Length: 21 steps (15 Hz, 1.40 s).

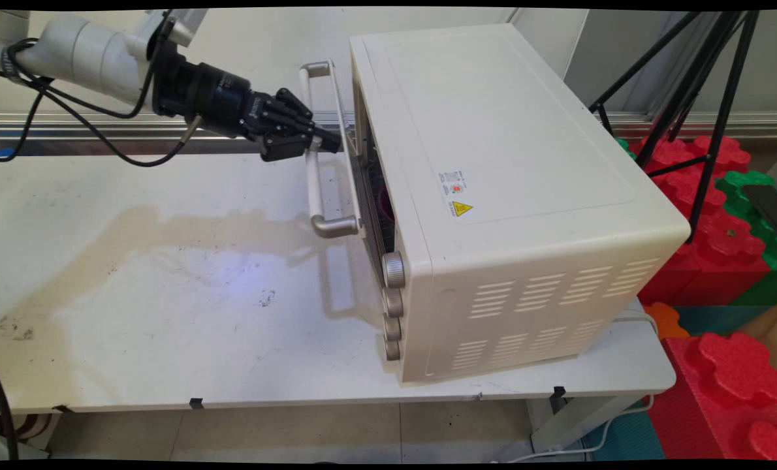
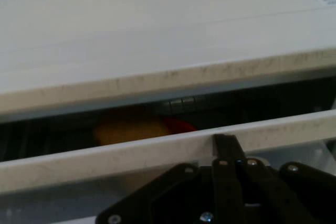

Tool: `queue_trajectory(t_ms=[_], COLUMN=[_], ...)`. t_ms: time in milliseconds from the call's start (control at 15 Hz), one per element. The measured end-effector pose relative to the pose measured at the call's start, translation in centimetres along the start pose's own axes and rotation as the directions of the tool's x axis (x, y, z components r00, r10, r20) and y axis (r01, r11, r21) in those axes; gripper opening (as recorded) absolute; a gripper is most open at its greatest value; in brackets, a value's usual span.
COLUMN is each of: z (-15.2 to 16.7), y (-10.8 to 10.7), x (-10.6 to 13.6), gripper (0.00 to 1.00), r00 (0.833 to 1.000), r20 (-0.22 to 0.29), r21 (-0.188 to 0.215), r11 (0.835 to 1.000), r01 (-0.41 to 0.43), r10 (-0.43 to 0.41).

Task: Open the oven

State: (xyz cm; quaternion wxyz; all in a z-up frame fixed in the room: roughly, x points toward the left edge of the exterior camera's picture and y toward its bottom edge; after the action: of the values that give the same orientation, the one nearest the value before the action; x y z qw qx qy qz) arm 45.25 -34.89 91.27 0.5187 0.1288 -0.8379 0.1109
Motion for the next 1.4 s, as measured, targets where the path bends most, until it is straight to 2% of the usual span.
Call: queue_trajectory(t_ms=[333,800,1400], z=[-1.4,-3.9,-5.9], y=[0.3,1.0,1.0], x=[-0.9,-3.4,-6.7], gripper=[0.00,0.00,0.00], r00=[1.000,0.998,0.993], r20=[0.016,0.067,0.119], r21=[-0.020,-0.051,-0.033], r11=[1.000,0.999,0.999], r01=[-0.002,-0.003,-0.004], r10=[0.002,0.006,0.008])
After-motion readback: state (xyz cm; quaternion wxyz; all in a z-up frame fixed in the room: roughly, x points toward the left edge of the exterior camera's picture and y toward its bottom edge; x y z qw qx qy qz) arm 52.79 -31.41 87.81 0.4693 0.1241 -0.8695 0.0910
